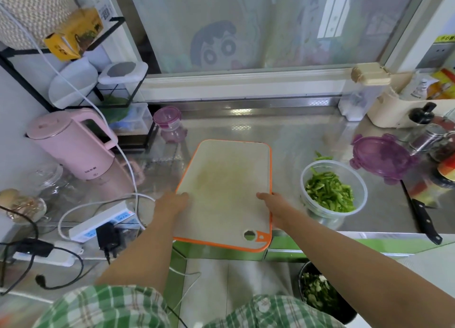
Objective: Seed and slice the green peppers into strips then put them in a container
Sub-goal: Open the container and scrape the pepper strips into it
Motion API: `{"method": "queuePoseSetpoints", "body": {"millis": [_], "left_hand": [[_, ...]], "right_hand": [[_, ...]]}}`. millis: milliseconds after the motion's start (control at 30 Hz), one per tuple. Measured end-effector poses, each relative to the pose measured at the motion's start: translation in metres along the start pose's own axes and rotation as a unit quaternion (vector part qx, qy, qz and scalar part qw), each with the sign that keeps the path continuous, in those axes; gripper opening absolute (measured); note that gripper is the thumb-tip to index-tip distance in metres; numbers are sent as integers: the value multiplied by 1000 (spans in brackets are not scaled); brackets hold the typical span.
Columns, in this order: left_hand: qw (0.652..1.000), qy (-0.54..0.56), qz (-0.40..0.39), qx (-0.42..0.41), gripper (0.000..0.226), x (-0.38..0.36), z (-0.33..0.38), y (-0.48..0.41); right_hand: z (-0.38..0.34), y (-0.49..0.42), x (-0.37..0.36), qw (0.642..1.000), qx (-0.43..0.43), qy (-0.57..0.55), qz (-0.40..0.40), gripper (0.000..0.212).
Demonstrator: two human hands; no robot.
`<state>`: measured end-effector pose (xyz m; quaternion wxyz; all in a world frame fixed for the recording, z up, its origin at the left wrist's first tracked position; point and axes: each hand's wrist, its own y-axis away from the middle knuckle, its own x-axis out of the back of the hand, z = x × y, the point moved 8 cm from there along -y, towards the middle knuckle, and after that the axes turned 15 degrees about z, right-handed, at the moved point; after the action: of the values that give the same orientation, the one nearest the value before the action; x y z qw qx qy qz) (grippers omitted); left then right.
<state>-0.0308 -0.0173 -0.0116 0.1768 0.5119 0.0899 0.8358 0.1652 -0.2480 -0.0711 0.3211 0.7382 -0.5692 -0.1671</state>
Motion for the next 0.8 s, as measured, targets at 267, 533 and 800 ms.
{"method": "queuePoseSetpoints", "body": {"millis": [267, 533, 800], "left_hand": [[996, 1, -84, -30, 58, -41, 7, -1], [982, -35, -130, -129, 26, -80, 84, 40], [963, 75, -214, -148, 16, -163, 182, 114]], "right_hand": [[40, -61, -11, 999, -21, 39, 7, 56], [-79, 11, 50, 955, 263, 108, 83, 26], [-93, -20, 230, 828, 286, 313, 366, 53]]}}
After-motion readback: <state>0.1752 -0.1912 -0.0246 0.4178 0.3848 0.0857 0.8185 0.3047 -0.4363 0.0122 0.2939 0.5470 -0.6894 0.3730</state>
